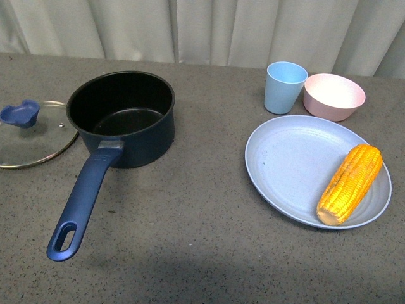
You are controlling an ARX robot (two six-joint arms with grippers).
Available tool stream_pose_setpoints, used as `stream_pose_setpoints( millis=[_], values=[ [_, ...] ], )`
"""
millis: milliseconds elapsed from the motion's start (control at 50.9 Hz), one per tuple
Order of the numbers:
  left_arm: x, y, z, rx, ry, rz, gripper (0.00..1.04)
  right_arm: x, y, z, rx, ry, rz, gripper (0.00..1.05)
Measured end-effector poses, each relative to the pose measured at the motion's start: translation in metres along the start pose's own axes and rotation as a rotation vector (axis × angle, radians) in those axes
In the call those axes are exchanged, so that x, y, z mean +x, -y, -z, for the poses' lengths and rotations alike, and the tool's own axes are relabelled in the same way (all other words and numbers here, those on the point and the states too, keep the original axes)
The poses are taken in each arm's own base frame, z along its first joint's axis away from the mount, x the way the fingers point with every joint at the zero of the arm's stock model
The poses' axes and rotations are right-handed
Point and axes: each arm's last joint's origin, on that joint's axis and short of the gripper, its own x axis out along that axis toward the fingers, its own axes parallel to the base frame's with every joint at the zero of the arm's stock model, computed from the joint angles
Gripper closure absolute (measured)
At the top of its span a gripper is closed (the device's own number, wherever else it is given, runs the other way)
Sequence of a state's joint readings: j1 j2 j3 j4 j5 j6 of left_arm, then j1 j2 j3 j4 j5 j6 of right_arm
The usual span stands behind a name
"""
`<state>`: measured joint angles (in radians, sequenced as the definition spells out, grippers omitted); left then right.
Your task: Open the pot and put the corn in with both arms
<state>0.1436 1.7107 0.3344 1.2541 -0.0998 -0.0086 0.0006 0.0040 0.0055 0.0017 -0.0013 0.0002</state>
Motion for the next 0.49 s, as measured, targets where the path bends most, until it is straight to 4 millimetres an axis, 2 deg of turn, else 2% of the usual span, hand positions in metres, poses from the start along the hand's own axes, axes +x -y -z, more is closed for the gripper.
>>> stream_pose_setpoints(
  millis=[138,255,491],
  values=[
    [-0.028,0.004,-0.005,0.002,0.012,0.019,0.08,0.0,0.0,0.0,0.0,0.0,0.0,0.09],
    [-0.051,0.007,-0.006,0.003,0.087,0.216,0.26,0.0,0.0,0.0,0.0,0.0,0.0,0.09],
    [-0.077,0.009,-0.011,0.004,0.101,0.239,0.62,0.0,0.0,0.0,0.0,0.0,0.0,0.09]
  ],
)
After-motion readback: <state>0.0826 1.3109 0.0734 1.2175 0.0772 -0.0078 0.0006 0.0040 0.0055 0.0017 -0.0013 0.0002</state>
